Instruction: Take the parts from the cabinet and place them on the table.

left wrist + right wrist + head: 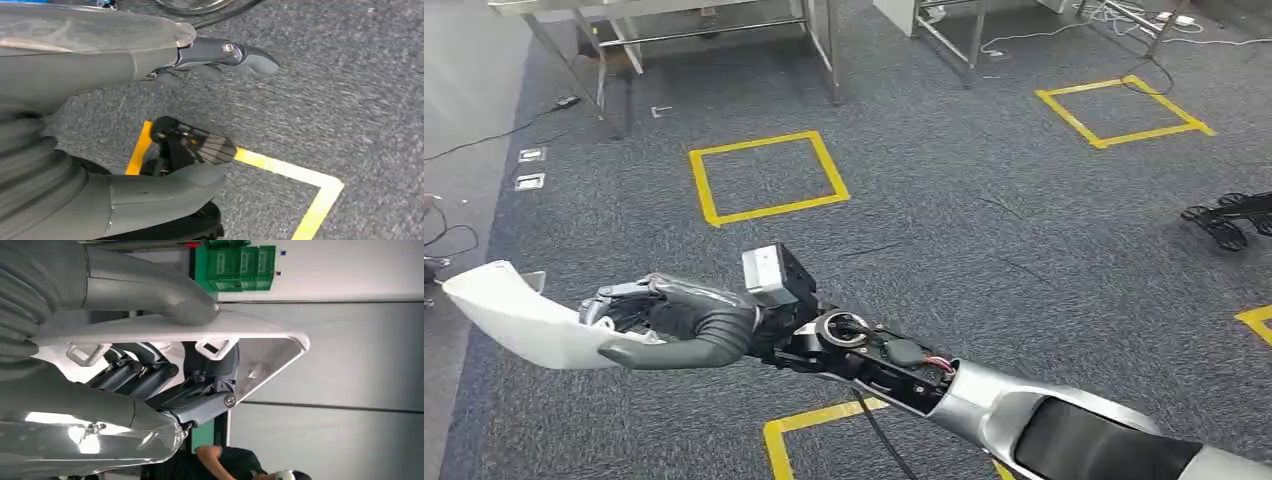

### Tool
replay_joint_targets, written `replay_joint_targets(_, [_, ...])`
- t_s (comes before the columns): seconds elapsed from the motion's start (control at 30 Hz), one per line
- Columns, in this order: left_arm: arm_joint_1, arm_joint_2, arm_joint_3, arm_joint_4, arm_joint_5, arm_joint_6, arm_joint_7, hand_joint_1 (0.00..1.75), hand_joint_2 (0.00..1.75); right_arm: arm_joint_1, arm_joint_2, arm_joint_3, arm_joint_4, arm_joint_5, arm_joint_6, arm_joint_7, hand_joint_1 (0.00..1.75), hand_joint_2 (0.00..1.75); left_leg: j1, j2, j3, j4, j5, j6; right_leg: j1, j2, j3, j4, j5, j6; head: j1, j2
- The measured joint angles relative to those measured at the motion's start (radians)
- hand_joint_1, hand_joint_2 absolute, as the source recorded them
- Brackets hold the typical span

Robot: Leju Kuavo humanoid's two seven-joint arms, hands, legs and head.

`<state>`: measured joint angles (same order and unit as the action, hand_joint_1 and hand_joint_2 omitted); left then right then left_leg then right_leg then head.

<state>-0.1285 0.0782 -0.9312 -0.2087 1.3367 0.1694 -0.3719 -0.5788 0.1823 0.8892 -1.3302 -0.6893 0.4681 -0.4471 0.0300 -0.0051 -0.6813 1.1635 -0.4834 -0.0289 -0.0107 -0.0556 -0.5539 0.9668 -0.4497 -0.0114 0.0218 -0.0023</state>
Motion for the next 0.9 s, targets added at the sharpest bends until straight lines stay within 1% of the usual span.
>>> replay_joint_targets(0.03, [-0.001, 0.001, 0.000, 0.000, 0.000, 0.000, 0.000, 0.00, 1.75, -0.001, 0.000, 0.000, 0.000, 0.000, 0.001, -0.002, 1.75, 1.75, -0.005, 0.014, 0.051, -0.102, 0.047, 0.009, 0.001, -0.009, 0.004, 0.000, -0.002, 0.002, 0.000, 0.000])
replay_joint_targets(0.07, [-0.003, 0.001, 0.000, 0.000, 0.000, 0.000, 0.000, 0.00, 1.75, -0.002, 0.000, 0.000, 0.000, 0.000, 0.002, -0.004, 1.75, 1.75, -0.015, 0.060, 0.094, -0.186, 0.074, 0.021, 0.002, -0.016, 0.008, 0.000, -0.005, 0.005, 0.000, 0.000])
replay_joint_targets(0.1, [-0.006, 0.002, 0.000, 0.000, 0.000, 0.000, 0.000, 0.00, 1.75, -0.002, 0.000, 0.000, 0.000, 0.000, 0.003, -0.005, 1.75, 1.75, -0.025, 0.085, 0.101, -0.207, 0.064, 0.023, 0.008, -0.019, 0.008, 0.001, -0.008, 0.009, 0.000, 0.000])
replay_joint_targets(0.13, [-0.009, 0.002, 0.000, 0.000, 0.000, 0.000, 0.000, 0.00, 1.75, -0.003, 0.000, -0.001, 0.000, 0.000, 0.003, -0.006, 1.75, 1.75, -0.029, 0.079, 0.101, -0.210, 0.066, 0.023, 0.012, -0.022, 0.008, 0.003, -0.010, 0.013, -0.002, 0.000])
replay_joint_targets(0.17, [-0.010, 0.002, 0.000, 0.000, 0.000, 0.000, 0.000, 0.00, 1.75, -0.003, 0.000, -0.001, 0.000, 0.000, 0.003, -0.006, 1.75, 1.75, -0.028, 0.068, 0.099, -0.209, 0.067, 0.024, 0.011, -0.027, 0.008, 0.000, -0.010, 0.015, 0.003, 0.000])
replay_joint_targets(0.2, [-0.010, 0.001, 0.000, 0.000, 0.000, 0.000, 0.000, 0.00, 1.75, -0.002, 0.000, 0.000, 0.000, 0.000, 0.004, -0.007, 1.75, 1.75, -0.029, 0.057, 0.096, -0.208, 0.066, 0.025, 0.011, -0.037, 0.011, 0.000, -0.012, 0.018, 0.005, 0.000])
replay_joint_targets(0.23, [-0.008, 0.002, 0.000, 0.000, 0.000, -0.001, 0.001, 0.00, 1.75, -0.003, 0.000, 0.000, 0.000, 0.000, 0.006, -0.008, 1.75, 1.75, -0.030, 0.045, 0.095, -0.208, 0.065, 0.027, 0.011, -0.048, 0.016, -0.004, -0.014, 0.022, 0.005, 0.000])
replay_joint_targets(0.27, [-0.007, 0.002, 0.000, 0.000, 0.000, -0.001, 0.003, 0.00, 1.75, -0.003, 0.000, 0.000, 0.000, 0.000, 0.008, -0.008, 1.75, 1.75, -0.024, 0.033, 0.100, -0.217, 0.068, 0.034, 0.012, -0.057, 0.023, -0.004, -0.019, 0.029, 0.005, 0.000])
replay_joint_targets(0.3, [-0.004, 0.000, 0.000, 0.000, 0.001, -0.001, 0.003, 0.00, 1.75, -0.003, 0.000, -0.001, 0.000, 0.000, 0.010, -0.009, 1.75, 1.75, -0.019, 0.025, 0.106, -0.221, 0.071, 0.037, 0.005, -0.024, 0.021, 0.010, -0.033, 0.036, 0.006, 0.000])
replay_joint_targets(0.33, [-0.005, 0.000, 0.000, 0.000, 0.002, -0.001, 0.003, 0.00, 1.75, -0.006, 0.000, -0.001, 0.000, 0.000, 0.011, -0.011, 1.75, 1.75, -0.018, 0.014, 0.106, -0.220, 0.071, 0.041, 0.004, 0.015, -0.002, 0.063, -0.068, 0.039, 0.008, 0.000])
replay_joint_targets(0.37, [-0.008, 0.000, 0.000, 0.000, 0.002, -0.001, 0.003, 0.00, 1.75, -0.006, 0.000, -0.001, 0.000, 0.000, 0.013, -0.013, 1.75, 1.75, -0.018, 0.006, 0.106, -0.220, 0.072, 0.045, 0.004, 0.035, -0.039, 0.142, -0.110, 0.040, 0.016, 0.000])
replay_joint_targets(0.4, [-0.009, 0.000, 0.000, 0.000, 0.002, -0.001, 0.003, 0.00, 1.75, -0.005, 0.000, -0.001, 0.002, 0.000, 0.014, -0.013, 1.75, 1.75, -0.019, -0.005, 0.105, -0.220, 0.072, 0.046, 0.004, 0.044, -0.079, 0.225, -0.145, 0.042, 0.021, 0.000])
replay_joint_targets(0.43, [-0.009, 0.000, 0.000, 0.000, 0.002, -0.001, 0.003, 0.00, 1.75, -0.002, -0.001, -0.001, 0.005, 0.000, 0.014, -0.013, 1.75, 1.75, -0.020, -0.018, 0.105, -0.219, 0.071, 0.048, 0.004, 0.050, -0.122, 0.312, -0.174, 0.043, 0.024, 0.000])
replay_joint_targets(0.47, [-0.008, 0.000, 0.000, 0.000, 0.002, -0.001, 0.003, 0.00, 1.75, -0.001, -0.001, -0.001, 0.006, 0.000, 0.015, -0.014, 1.75, 1.75, -0.021, -0.023, 0.106, -0.219, 0.069, 0.049, 0.004, 0.051, -0.143, 0.348, -0.174, 0.042, 0.026, 0.000])
replay_joint_targets(0.5, [-0.006, 0.000, 0.000, 0.000, 0.003, -0.001, 0.003, 0.00, 1.75, -0.001, -0.001, -0.001, 0.008, 0.000, 0.018, -0.013, 1.75, 1.75, -0.021, -0.034, 0.108, -0.218, 0.069, 0.049, 0.004, 0.052, -0.141, 0.329, -0.148, 0.040, 0.029, 0.000])
replay_joint_targets(0.53, [-0.005, 0.000, 0.000, 0.000, 0.003, -0.001, 0.003, 0.00, 1.75, -0.002, -0.001, -0.001, 0.008, -0.002, 0.022, -0.012, 1.75, 1.75, -0.021, -0.043, 0.110, -0.217, 0.068, 0.049, 0.004, 0.053, -0.116, 0.261, -0.100, 0.037, 0.033, 0.000])
replay_joint_targets(0.57, [-0.004, -0.001, 0.000, 0.000, 0.004, -0.001, 0.003, 0.00, 1.75, -0.003, -0.001, -0.001, 0.008, -0.004, 0.027, -0.009, 1.75, 1.75, -0.020, -0.052, 0.114, -0.215, 0.065, 0.047, 0.003, 0.054, -0.072, 0.162, -0.042, 0.033, 0.038, 0.000])
replay_joint_targets(0.6, [-0.004, -0.002, 0.000, 0.000, 0.004, -0.001, 0.003, 0.00, 1.75, -0.005, -0.001, 0.000, 0.008, -0.005, 0.034, -0.007, 1.75, 1.75, -0.020, -0.057, 0.116, -0.213, 0.061, 0.042, 0.003, 0.062, -0.030, 0.063, 0.008, 0.029, 0.042, 0.000])
replay_joint_targets(0.63, [-0.004, -0.001, 0.000, 0.000, 0.004, -0.001, 0.003, 0.00, 1.75, -0.007, -0.001, 0.000, 0.009, -0.004, 0.040, -0.006, 1.75, 1.75, -0.022, -0.058, 0.114, -0.212, 0.059, 0.040, 0.003, 0.074, -0.012, 0.027, 0.000, 0.024, 0.041, 0.000])
replay_joint_targets(0.67, [-0.005, -0.001, 0.000, 0.000, 0.005, -0.001, 0.002, 0.00, 1.75, -0.009, -0.001, 0.000, 0.008, -0.002, 0.042, -0.005, 1.75, 1.75, -0.028, -0.063, 0.108, -0.203, 0.058, 0.035, 0.003, 0.074, -0.010, 0.007, 0.004, 0.023, 0.039, 0.000])
replay_joint_targets(0.7, [-0.003, -0.001, 0.000, 0.000, 0.005, -0.001, 0.002, 0.00, 1.75, -0.008, -0.001, 0.002, 0.008, 0.000, 0.042, -0.003, 1.75, 1.75, -0.022, -0.063, 0.106, -0.206, 0.060, 0.030, 0.006, 0.074, -0.012, 0.011, 0.004, 0.021, 0.034, 0.000])
replay_joint_targets(0.73, [-0.001, 0.002, 0.000, 0.000, 0.005, 0.000, 0.002, 0.00, 1.75, -0.008, -0.001, 0.002, 0.009, 0.000, 0.042, -0.003, 1.75, 1.75, -0.026, -0.062, 0.105, -0.201, 0.057, 0.040, 0.006, 0.075, -0.011, 0.007, 0.006, 0.023, 0.031, 0.000])
replay_joint_targets(0.83, [0.000, 0.000, 0.000, 0.000, 0.008, 0.001, 0.002, 0.00, 1.75, -0.009, -0.001, 0.002, 0.008, 0.002, 0.045, -0.001, 1.75, 1.75, -0.024, -0.060, 0.110, -0.209, 0.057, 0.039, 0.008, 0.078, -0.011, 0.006, 0.005, 0.022, 0.022, 0.000])
replay_joint_targets(0.9, [0.000, 0.000, 0.000, 0.000, 0.009, 0.002, 0.002, 0.00, 1.75, -0.009, -0.001, 0.002, 0.008, 0.007, 0.047, 0.001, 1.75, 1.75, -0.024, -0.059, 0.112, -0.214, 0.059, 0.036, 0.009, 0.078, -0.011, 0.006, 0.005, 0.016, 0.019, 0.000])
